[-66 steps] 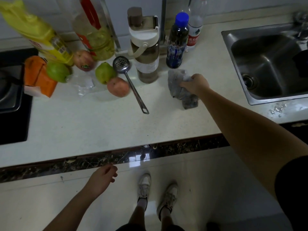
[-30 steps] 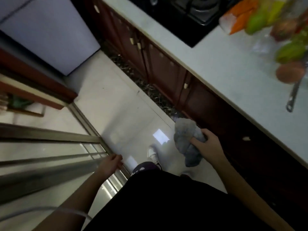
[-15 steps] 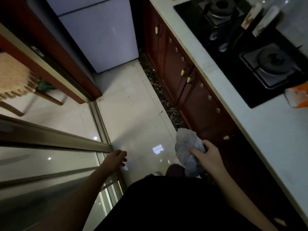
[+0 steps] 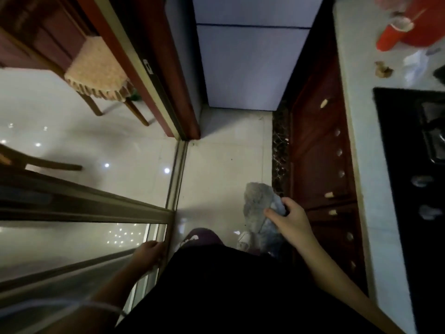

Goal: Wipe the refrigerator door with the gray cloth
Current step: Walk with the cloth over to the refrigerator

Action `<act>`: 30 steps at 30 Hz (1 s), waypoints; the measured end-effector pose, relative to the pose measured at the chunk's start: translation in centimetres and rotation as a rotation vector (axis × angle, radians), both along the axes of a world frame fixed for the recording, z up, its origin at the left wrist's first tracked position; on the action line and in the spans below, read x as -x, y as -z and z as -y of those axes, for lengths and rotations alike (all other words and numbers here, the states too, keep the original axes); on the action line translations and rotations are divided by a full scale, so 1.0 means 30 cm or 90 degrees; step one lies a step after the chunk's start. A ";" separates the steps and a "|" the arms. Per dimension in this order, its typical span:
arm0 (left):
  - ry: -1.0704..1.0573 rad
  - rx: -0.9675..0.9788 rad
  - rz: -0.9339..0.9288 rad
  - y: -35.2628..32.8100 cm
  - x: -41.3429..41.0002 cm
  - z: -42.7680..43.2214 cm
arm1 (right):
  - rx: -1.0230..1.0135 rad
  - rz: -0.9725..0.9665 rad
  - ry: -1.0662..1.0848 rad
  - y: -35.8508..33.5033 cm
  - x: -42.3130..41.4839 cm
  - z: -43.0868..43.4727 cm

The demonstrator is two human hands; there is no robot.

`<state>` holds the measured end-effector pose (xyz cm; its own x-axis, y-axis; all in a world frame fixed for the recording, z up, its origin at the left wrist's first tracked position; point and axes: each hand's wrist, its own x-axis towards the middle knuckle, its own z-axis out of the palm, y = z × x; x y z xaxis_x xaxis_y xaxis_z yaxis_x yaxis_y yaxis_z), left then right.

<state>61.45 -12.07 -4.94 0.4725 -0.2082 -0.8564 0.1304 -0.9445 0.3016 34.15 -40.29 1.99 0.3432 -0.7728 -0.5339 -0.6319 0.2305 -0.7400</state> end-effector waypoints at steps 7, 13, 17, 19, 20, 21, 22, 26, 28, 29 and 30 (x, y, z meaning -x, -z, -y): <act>-0.116 -0.032 -0.006 0.026 -0.115 0.142 | -0.042 0.037 -0.132 0.000 -0.357 0.368; -0.077 -0.002 -0.015 0.025 -0.371 0.510 | -0.035 0.041 -0.106 0.020 -0.602 0.613; -0.005 0.031 -0.003 0.000 -0.591 0.834 | 0.003 0.046 -0.057 -0.014 -0.744 0.768; 0.040 0.040 0.000 -0.016 -0.691 0.994 | 0.008 0.044 -0.039 -0.033 -0.801 0.856; 0.055 0.050 0.003 -0.024 -0.738 1.071 | 0.003 0.044 -0.032 -0.036 -0.825 0.904; 0.067 0.061 0.007 -0.030 -0.782 1.145 | -0.004 0.043 -0.031 -0.043 -0.849 0.949; 0.078 0.070 0.012 -0.035 -0.822 1.218 | -0.010 0.044 -0.029 -0.044 -0.873 0.995; 0.103 0.091 0.025 -0.046 -0.946 1.463 | -0.009 0.043 -0.014 -0.027 -0.980 1.201; 0.085 0.082 0.034 -0.036 -0.999 1.544 | -0.014 0.040 -0.027 -0.022 -1.042 1.315; 0.073 0.075 0.039 -0.034 -1.022 1.577 | -0.013 0.041 -0.039 -0.024 -1.075 1.372; 0.060 0.066 0.043 -0.036 -1.043 1.604 | -0.011 0.046 -0.053 -0.024 -1.106 1.429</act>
<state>92.74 -60.21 -3.87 0.5027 -0.3399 -0.7948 0.0192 -0.9148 0.4034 67.31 -83.16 2.71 0.4437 -0.7315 -0.5177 -0.5940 0.1925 -0.7811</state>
